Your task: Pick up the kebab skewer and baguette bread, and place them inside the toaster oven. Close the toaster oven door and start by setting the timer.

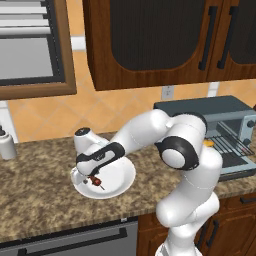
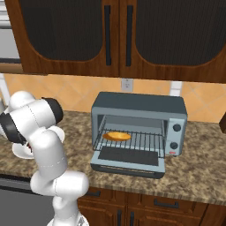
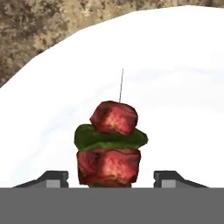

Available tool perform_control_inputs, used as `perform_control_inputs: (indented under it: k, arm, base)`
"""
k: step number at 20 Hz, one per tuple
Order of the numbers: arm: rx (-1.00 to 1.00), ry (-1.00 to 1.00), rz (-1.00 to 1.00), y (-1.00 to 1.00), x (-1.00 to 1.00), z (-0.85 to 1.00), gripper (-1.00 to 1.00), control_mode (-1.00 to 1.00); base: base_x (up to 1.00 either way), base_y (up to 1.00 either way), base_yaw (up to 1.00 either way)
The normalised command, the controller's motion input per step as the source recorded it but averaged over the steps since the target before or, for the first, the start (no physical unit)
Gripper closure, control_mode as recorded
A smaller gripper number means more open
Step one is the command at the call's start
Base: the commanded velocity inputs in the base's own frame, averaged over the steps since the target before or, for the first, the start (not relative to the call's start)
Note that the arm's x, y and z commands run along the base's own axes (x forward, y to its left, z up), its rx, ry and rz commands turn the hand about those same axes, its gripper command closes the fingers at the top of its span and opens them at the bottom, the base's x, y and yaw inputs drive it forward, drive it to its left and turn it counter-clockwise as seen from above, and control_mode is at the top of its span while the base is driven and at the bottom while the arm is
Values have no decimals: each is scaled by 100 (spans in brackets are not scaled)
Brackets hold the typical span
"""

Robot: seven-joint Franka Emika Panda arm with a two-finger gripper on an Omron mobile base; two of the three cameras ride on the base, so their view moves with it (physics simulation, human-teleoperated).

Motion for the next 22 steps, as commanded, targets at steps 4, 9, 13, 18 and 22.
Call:
perform_control_inputs:
  k: [4, 9, 13, 18, 22]
  arm:
    - [0, 0, 0, 0, 0, 0, 100, -100]
    - [0, 0, 0, 0, 0, 0, 100, -100]
    - [7, 0, 0, -4, 0, -6, 100, -100]
    - [19, 0, -8, -6, 0, -21, 100, -100]
    - [18, 0, -10, -3, 0, -50, 100, -100]
  base:
    - [0, 0, 0]
    - [0, 0, 0]
    - [0, 0, 0]
    - [0, 0, 0]
    - [0, 0, 0]
